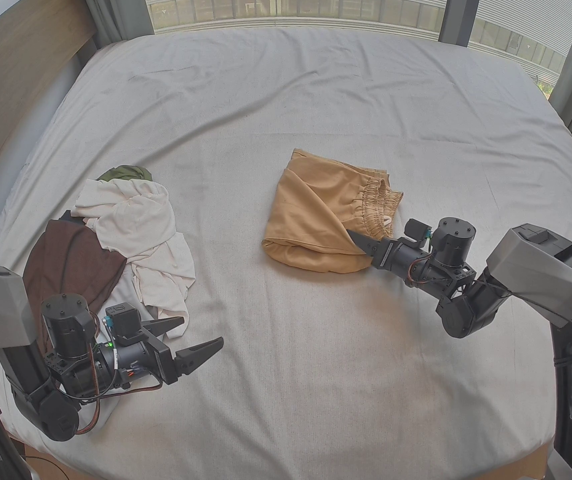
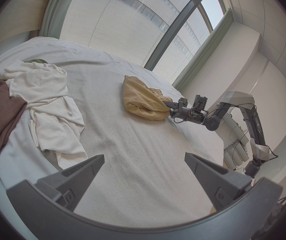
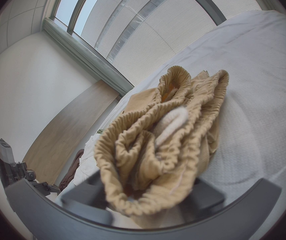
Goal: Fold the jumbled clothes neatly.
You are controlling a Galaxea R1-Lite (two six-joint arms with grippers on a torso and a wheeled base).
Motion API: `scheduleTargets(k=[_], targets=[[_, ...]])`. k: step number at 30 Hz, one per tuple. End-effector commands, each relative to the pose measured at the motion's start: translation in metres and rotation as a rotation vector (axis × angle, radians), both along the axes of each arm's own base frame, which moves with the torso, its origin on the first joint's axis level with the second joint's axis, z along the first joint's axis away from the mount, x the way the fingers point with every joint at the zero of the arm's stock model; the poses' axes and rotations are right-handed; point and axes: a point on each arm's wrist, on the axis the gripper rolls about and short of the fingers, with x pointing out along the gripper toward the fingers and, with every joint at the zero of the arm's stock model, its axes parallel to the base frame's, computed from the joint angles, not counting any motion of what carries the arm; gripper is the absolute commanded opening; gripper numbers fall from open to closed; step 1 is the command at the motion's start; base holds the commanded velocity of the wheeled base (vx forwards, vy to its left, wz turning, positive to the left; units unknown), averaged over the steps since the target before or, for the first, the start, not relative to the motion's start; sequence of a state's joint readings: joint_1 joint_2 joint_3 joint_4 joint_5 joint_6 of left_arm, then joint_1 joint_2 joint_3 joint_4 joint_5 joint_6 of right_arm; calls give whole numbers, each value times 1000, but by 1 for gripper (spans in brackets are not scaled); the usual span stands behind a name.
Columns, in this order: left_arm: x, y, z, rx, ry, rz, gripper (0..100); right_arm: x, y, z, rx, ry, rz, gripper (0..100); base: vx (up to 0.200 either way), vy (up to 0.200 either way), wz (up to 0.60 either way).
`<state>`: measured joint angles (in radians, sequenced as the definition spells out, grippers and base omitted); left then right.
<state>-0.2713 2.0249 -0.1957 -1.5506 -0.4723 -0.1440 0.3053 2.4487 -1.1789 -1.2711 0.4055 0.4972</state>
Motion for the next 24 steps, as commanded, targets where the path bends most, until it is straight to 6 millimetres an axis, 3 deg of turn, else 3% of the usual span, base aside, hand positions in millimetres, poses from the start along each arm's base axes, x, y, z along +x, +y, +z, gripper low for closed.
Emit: scheduleTargets(k=[1, 8, 11, 16, 24], targets=[[0, 0, 0, -1, -2, 0, 100, -12, -10, 12, -32, -12, -14, 100, 0, 0, 0], [0, 0, 0, -1, -2, -2, 100, -14, -41, 43, -46, -88, -114, 100, 0, 0, 0], [0, 0, 0, 0, -1, -2, 100, -14, -45, 57, -32, -123, -124, 100, 0, 0, 0], [0, -1, 0, 0, 1, -2, 100, -17, -36, 75, -13, -173, -98, 100, 0, 0, 0], [1, 0, 0, 0, -1, 0, 100, -24, 10, 81, 9, -186, 3, 100, 0, 0, 0]])
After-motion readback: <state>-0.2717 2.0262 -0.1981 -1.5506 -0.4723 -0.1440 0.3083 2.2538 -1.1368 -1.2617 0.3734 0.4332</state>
